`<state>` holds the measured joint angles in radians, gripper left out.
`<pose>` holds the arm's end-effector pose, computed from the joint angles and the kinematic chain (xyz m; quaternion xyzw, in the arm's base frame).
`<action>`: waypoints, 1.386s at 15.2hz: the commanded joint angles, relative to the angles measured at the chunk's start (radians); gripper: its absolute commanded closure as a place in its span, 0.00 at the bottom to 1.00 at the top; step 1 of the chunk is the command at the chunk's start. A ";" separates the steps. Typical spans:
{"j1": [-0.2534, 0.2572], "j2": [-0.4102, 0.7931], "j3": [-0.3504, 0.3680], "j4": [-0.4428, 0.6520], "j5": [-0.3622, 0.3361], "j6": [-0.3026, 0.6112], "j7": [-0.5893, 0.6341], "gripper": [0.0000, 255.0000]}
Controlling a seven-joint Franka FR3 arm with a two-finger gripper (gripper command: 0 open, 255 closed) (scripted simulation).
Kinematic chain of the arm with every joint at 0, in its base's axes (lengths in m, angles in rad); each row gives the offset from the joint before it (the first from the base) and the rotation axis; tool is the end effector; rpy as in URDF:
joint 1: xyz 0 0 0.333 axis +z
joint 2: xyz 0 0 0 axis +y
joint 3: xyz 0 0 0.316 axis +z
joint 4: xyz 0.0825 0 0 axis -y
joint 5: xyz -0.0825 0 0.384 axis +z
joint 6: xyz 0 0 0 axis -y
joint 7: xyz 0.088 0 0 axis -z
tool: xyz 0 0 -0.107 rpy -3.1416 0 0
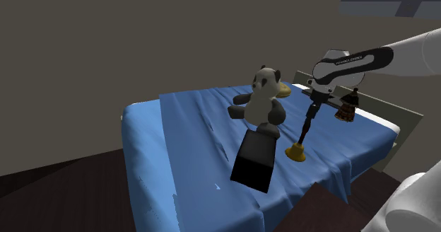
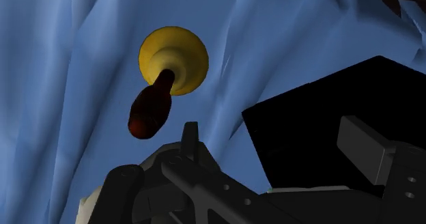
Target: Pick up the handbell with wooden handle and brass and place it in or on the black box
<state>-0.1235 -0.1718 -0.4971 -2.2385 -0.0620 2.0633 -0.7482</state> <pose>0.3972 -0.2940 0.4304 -0.9965 -0.0822 0.0002 0.0177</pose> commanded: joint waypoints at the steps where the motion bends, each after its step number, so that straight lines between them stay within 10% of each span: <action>1: -0.004 0.076 -0.027 0.054 0.029 0.019 -0.058 0.00; 6: -0.041 0.275 -0.070 0.200 0.131 0.052 -0.208 0.00; 21: -0.052 0.336 -0.062 0.157 0.174 0.145 -0.240 0.00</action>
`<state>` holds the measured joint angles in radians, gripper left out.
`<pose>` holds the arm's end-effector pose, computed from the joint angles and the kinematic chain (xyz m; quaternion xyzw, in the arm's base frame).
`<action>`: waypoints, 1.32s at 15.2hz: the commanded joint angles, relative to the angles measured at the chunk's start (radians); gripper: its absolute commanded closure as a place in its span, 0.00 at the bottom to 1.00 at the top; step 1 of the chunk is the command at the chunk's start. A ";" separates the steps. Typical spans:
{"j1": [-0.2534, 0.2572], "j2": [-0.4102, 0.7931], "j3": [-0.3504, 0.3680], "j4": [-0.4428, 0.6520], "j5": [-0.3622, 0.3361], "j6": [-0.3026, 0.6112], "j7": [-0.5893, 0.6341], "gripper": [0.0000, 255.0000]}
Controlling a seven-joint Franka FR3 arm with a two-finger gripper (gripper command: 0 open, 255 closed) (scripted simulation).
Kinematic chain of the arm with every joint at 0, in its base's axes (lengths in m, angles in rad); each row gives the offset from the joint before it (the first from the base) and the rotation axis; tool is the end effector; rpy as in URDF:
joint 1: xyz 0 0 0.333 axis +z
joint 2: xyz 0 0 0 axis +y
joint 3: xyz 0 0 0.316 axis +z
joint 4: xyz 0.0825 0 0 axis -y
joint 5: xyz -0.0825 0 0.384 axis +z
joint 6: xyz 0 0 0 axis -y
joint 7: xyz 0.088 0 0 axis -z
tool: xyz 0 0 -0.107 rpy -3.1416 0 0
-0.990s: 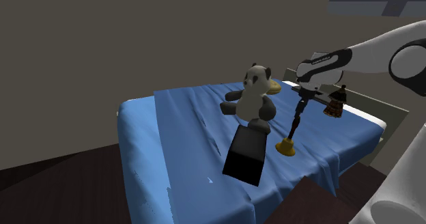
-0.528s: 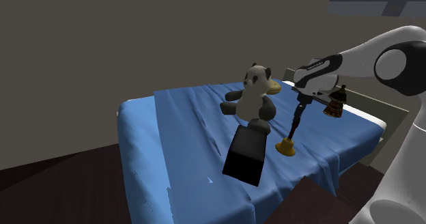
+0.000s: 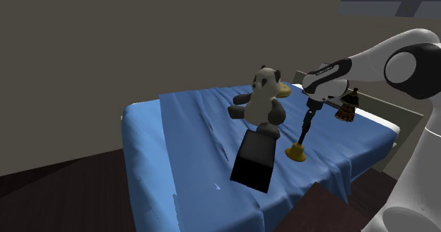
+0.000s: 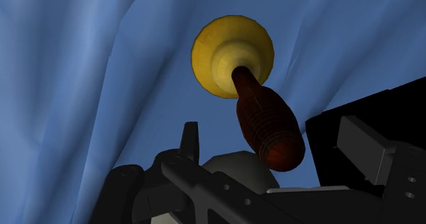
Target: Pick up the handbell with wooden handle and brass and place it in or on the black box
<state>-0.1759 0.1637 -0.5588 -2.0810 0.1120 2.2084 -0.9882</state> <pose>0.4279 -0.3738 0.3597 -0.9954 -0.0958 0.0017 0.0044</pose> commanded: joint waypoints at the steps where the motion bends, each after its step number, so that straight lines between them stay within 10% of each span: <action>1: 0.000 0.000 0.000 0.000 0.000 0.000 0.000 0.00; 2: 0.000 0.000 0.000 0.000 0.000 0.000 0.000 1.00; 20: 0.010 -0.063 -0.008 0.058 -0.046 -0.110 0.032 1.00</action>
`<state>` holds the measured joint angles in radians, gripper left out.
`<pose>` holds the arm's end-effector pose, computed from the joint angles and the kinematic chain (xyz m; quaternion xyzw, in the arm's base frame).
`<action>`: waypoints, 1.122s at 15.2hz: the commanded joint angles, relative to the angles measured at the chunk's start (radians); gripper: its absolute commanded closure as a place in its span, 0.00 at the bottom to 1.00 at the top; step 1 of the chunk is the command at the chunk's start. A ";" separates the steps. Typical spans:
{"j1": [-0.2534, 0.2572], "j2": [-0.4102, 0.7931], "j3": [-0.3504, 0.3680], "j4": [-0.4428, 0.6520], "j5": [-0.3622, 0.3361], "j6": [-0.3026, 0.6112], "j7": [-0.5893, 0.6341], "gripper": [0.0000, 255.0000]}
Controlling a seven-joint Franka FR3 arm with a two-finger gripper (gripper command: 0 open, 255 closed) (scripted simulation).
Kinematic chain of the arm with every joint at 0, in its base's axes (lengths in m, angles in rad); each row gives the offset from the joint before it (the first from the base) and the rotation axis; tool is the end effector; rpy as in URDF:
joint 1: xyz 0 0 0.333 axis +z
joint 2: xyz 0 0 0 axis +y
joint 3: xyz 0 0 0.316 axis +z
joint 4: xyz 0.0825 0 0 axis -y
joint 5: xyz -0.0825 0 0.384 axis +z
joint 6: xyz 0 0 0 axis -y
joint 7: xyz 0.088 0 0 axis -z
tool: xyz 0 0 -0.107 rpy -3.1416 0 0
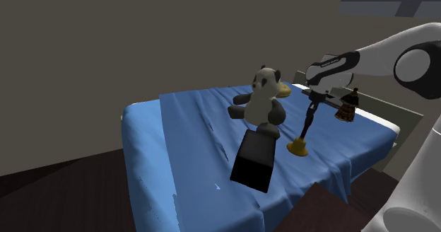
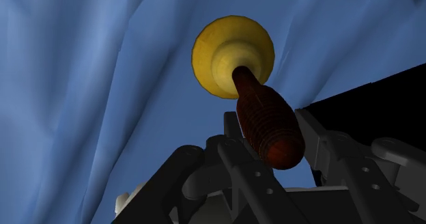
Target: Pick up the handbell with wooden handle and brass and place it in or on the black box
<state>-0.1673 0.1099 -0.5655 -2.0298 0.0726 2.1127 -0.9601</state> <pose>0.4287 -0.3738 0.4008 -0.9954 -0.0959 0.0017 0.0044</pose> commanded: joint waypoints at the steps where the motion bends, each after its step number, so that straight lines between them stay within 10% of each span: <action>1: 0.002 -0.015 -0.001 0.014 -0.010 -0.027 0.007 1.00; 17: 0.009 -0.079 -0.002 0.166 -0.052 -0.232 0.036 1.00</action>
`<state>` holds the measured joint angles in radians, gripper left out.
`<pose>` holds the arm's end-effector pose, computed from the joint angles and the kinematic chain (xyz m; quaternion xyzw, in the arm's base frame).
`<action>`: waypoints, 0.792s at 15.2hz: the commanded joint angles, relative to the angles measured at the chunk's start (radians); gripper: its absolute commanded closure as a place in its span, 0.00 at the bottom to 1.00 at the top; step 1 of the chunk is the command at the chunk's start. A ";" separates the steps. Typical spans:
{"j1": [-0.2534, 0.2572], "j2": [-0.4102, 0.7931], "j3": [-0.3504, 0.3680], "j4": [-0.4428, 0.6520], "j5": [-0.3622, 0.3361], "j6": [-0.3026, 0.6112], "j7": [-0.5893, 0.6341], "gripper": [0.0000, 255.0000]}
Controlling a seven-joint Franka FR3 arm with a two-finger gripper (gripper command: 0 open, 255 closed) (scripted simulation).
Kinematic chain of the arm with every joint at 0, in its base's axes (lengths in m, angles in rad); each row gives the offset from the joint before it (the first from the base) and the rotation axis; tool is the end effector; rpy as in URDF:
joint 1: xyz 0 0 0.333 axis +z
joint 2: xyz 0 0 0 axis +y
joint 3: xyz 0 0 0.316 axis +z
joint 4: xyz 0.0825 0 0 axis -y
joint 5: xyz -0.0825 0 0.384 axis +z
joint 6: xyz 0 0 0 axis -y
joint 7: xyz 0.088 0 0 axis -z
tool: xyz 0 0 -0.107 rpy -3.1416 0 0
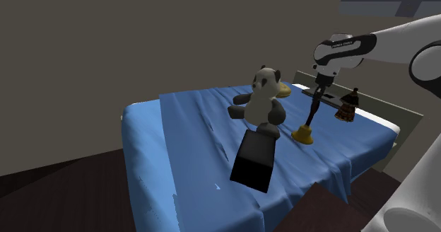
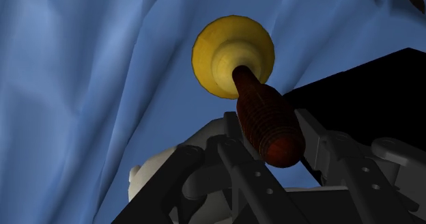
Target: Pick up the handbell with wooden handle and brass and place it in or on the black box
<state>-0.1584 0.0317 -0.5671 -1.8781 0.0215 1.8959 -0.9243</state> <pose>0.4277 -0.3734 0.4909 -0.9954 -0.0958 0.0018 0.0044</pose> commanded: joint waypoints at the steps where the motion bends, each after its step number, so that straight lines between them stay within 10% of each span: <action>1: 0.000 -0.003 0.000 0.026 -0.002 -0.028 0.001 1.00; 12: 0.000 -0.008 0.000 0.169 -0.005 -0.175 0.004 1.00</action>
<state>-0.1569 0.0221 -0.5661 -1.7278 0.0155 1.7378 -0.9174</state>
